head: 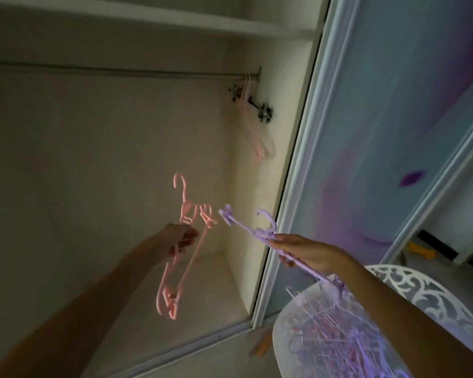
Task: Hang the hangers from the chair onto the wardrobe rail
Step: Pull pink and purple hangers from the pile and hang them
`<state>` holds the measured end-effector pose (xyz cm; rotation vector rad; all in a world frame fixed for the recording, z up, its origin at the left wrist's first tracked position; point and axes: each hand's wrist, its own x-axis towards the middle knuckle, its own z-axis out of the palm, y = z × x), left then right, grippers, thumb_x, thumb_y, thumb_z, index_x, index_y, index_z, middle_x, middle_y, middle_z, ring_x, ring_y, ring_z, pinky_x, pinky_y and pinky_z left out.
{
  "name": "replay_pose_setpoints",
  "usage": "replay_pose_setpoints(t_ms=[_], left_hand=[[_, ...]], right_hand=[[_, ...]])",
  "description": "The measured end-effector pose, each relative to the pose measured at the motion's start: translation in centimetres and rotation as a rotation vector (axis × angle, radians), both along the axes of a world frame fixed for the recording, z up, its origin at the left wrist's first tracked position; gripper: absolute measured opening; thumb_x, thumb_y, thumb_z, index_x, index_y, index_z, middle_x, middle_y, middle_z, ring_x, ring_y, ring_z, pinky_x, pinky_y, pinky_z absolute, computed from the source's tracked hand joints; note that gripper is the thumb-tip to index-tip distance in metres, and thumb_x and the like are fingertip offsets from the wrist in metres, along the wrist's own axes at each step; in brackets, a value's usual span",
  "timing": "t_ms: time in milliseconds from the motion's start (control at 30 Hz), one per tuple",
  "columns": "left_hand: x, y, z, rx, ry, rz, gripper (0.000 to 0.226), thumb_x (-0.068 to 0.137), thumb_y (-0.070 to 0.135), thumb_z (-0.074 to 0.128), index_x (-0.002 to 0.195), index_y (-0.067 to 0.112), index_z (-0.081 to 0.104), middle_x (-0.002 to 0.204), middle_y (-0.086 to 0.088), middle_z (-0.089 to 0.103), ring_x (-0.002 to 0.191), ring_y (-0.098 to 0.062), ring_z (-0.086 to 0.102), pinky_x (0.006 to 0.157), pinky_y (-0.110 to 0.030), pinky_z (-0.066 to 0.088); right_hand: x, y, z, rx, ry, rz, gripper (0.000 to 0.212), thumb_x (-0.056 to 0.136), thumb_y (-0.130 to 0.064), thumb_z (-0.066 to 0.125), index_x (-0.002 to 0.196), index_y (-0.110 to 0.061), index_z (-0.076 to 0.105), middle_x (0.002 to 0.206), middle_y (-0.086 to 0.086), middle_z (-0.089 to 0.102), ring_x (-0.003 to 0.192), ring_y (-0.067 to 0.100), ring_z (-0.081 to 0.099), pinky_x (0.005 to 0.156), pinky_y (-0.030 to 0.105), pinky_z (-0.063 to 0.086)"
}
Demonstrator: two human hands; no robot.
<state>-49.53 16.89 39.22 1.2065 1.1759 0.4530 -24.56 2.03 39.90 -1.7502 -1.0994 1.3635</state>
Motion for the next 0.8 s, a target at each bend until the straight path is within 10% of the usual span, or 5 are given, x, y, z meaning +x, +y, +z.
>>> replay_pose_setpoints(t_ms=[567,800], left_hand=[[-0.4,21.4,10.8,0.167,-0.051,0.050,0.034,0.096,0.014,0.042,0.064,0.011,0.053,0.028,0.007,0.049,0.021,0.001,0.039,0.043,-0.015,0.026],[3.3,25.5,10.8,0.189,-0.025,0.069,0.035,0.096,0.012,0.041,0.061,0.010,0.045,0.024,0.007,0.040,0.018,-0.001,0.032,0.028,-0.008,0.023]], right_hand=[[-4.3,26.7,12.7,0.417,-0.608,-0.256,0.021,0.098,-0.019,0.040,0.099,-0.014,0.060,0.093,0.001,0.064,0.057,0.017,0.063,0.041,0.014,0.041],[-1.6,33.6,16.9,0.511,-1.083,-0.341,0.023,0.098,-0.022,0.039,0.108,-0.014,0.058,0.104,0.010,0.065,0.094,0.029,0.063,0.072,0.033,0.046]])
